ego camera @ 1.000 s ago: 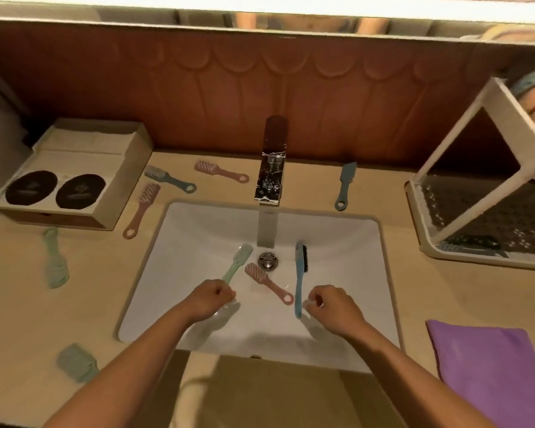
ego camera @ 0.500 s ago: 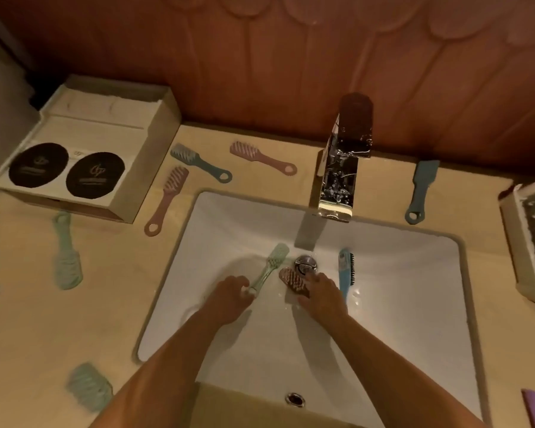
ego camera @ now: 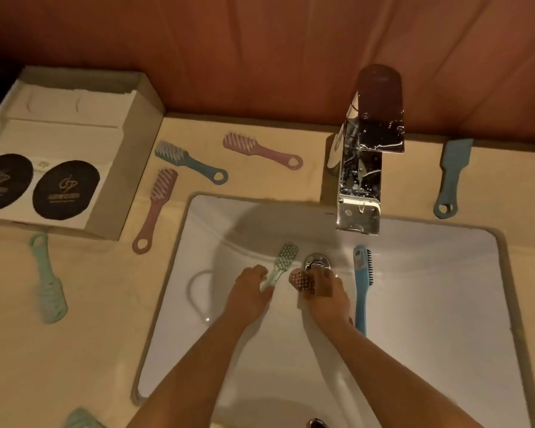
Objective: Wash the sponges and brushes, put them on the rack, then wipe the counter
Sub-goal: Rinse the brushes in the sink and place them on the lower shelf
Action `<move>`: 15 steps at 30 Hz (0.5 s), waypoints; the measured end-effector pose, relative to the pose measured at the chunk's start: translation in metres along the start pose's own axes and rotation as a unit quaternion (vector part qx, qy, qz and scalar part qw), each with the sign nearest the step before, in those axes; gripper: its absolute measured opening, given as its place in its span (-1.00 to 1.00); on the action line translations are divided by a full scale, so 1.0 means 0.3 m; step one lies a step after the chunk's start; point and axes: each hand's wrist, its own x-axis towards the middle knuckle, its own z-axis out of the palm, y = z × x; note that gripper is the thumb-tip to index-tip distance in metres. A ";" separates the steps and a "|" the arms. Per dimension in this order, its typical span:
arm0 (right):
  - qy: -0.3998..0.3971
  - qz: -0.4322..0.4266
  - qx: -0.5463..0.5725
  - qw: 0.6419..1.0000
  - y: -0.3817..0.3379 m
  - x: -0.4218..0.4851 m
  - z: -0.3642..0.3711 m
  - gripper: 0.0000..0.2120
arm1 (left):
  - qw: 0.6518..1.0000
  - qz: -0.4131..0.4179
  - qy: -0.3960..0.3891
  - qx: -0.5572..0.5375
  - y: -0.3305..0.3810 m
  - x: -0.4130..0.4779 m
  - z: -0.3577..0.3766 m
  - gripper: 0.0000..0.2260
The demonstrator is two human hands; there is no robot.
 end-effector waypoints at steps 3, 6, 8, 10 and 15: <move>0.042 -0.013 0.098 0.994 -0.009 -0.016 -0.053 -0.65 | 0.999 -0.004 0.033 0.010 0.036 0.055 0.017 -0.68; 0.054 -0.012 0.143 0.988 -0.009 -0.023 -0.112 -0.74 | 0.997 -0.006 0.053 0.051 0.085 0.103 0.028 -0.63; 0.060 0.011 0.186 0.981 0.007 -0.028 -0.153 -0.79 | 0.995 -0.015 0.043 0.089 0.128 0.126 0.039 -0.61; 0.067 0.027 0.224 0.972 0.031 -0.036 -0.189 -0.78 | 0.985 -0.003 0.023 0.168 0.166 0.150 0.056 -0.58; 0.068 0.053 0.266 0.960 0.063 -0.047 -0.241 -0.71 | 0.957 -0.017 0.011 0.291 0.201 0.195 0.088 -0.51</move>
